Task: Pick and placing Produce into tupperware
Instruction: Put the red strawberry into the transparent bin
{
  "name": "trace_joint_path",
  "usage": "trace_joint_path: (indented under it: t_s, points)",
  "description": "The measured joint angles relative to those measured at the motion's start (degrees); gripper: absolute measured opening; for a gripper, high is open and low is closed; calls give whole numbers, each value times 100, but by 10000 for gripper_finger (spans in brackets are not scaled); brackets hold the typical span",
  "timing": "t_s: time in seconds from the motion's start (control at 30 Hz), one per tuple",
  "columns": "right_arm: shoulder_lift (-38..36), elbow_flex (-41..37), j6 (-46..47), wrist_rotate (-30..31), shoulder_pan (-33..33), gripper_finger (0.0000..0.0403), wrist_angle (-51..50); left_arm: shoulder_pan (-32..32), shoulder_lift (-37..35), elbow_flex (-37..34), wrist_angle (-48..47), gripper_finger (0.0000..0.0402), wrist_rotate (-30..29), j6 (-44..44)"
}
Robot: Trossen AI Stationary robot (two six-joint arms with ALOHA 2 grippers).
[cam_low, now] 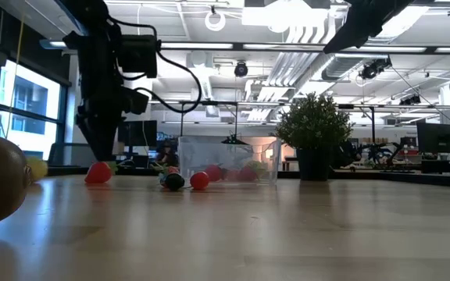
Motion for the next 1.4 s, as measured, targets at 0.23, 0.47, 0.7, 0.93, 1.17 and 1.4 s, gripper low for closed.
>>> trace_joint_path:
  t_s: [0.23,0.47,0.7,0.93,1.17,1.4]
  points:
    - [0,0,-1,0,2,0,2,0,15,0,-4,232,-50,60]
    - [0,0,1,0,0,0,0,0,15,-2,-7,232,-50,93]
    - [0,0,0,-1,2,0,0,-2,56,-133,95,232,36,80]
    - [0,1,0,0,0,0,0,-1,59,-343,272,232,57,60]
    - [0,0,1,0,0,0,0,-2,59,-341,503,232,57,102]
    - [0,0,0,0,2,0,0,-2,59,-578,648,232,103,77]
